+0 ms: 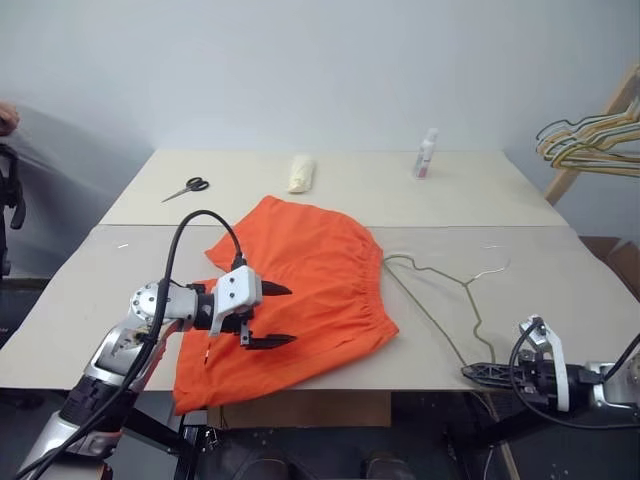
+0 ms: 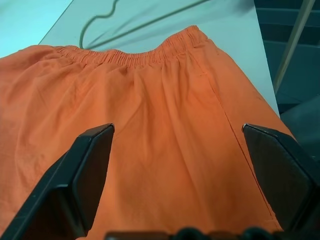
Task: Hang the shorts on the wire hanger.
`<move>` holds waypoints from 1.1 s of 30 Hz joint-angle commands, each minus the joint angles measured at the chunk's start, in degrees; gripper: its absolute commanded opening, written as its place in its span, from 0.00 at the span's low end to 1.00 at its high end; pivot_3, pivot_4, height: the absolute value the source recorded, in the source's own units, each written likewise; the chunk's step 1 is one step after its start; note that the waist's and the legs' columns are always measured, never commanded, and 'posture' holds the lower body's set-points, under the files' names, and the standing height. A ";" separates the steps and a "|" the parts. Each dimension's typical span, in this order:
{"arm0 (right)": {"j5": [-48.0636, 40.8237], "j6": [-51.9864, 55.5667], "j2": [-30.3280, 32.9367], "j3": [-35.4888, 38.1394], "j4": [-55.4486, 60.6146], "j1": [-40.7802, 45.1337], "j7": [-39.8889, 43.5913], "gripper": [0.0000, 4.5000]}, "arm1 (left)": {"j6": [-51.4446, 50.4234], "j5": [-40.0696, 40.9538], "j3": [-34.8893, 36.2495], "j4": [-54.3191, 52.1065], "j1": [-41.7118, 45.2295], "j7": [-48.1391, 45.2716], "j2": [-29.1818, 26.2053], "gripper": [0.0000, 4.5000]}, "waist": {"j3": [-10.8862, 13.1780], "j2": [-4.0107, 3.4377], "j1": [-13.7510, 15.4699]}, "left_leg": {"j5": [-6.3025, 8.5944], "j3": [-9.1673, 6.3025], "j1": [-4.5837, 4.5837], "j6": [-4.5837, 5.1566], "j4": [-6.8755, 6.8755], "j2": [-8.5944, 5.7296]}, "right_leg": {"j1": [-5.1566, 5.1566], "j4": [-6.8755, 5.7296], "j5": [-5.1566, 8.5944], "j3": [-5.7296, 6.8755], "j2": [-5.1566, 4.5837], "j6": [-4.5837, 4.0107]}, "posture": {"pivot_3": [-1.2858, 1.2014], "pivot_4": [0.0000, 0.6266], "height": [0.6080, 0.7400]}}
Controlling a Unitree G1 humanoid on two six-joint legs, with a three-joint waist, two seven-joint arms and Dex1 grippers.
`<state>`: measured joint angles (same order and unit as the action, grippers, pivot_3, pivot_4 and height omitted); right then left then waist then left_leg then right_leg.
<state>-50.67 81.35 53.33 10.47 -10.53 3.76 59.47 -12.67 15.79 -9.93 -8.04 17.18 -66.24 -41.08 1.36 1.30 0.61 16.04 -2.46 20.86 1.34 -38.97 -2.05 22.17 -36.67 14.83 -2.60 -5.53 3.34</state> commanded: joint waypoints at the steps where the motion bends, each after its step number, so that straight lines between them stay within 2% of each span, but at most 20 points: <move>1: -1.25 -0.23 -0.17 0.76 2.72 0.06 1.45 0.00 | 0.12 0.25 1.47 -1.65 -0.11 0.32 -0.69 0.99 | 0.00 0.00 -0.05 | 0.00 0.00 0.00 0.00 0.00 0.00 | 0.00 -0.01 0.00 -0.01 0.00 0.00 | 0.52 0.00 1.00; 7: -2.90 -0.76 0.53 1.25 4.75 -1.36 5.51 0.00 | 0.31 0.02 1.52 -1.51 -0.24 0.64 -0.80 0.99 | 0.00 0.00 0.08 | 0.00 0.00 0.00 0.00 0.00 -0.01 | 0.00 0.00 0.00 0.00 0.00 0.00 | 0.52 0.00 1.00; 15: -1.67 -2.58 5.40 -6.92 9.83 -3.33 14.10 0.00 | 0.77 -0.83 0.98 -1.42 -0.42 1.01 -0.68 0.99 | -0.01 0.00 0.03 | 0.00 0.00 -0.04 0.00 -0.01 0.00 | -0.02 -0.01 0.00 0.00 0.02 0.00 | 0.53 0.00 1.00; 20: 1.06 -3.09 4.81 -10.67 3.24 3.48 14.84 0.00 | 1.21 -1.75 1.03 -1.68 -1.37 1.35 -0.95 0.99 | -0.01 0.00 -0.03 | 0.00 0.01 -0.05 0.00 -0.02 -0.01 | -0.01 -0.01 0.00 -0.02 0.02 0.01 | 0.53 0.00 1.00; 25: 4.72 -2.96 1.09 -13.86 -6.32 12.61 14.12 0.00 | 1.03 -2.45 0.83 -2.05 -1.51 1.83 -0.57 0.99 | -0.01 0.00 0.19 | 0.00 0.00 -0.08 0.00 -0.01 -0.03 | -0.01 0.00 -0.01 0.00 0.03 0.00 | 0.54 0.00 1.00; 33: 4.99 -5.69 3.25 -20.35 -1.23 11.65 23.48 0.00 | 1.50 -3.23 0.54 -1.80 -1.71 2.39 -0.56 0.99 | -0.01 0.00 1.12 | 0.00 -0.06 0.05 0.00 -0.03 -0.06 | 0.09 0.00 -0.01 0.04 -0.03 0.00 | 0.54 0.00 1.00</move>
<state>-45.19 76.90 55.25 -9.89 -13.34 15.07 80.23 -12.48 12.89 -9.96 -8.41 15.09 -64.25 -41.34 1.35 1.30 1.73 16.04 -2.52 20.91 1.34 -39.01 -2.12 22.25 -36.68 14.82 -2.56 -5.56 3.34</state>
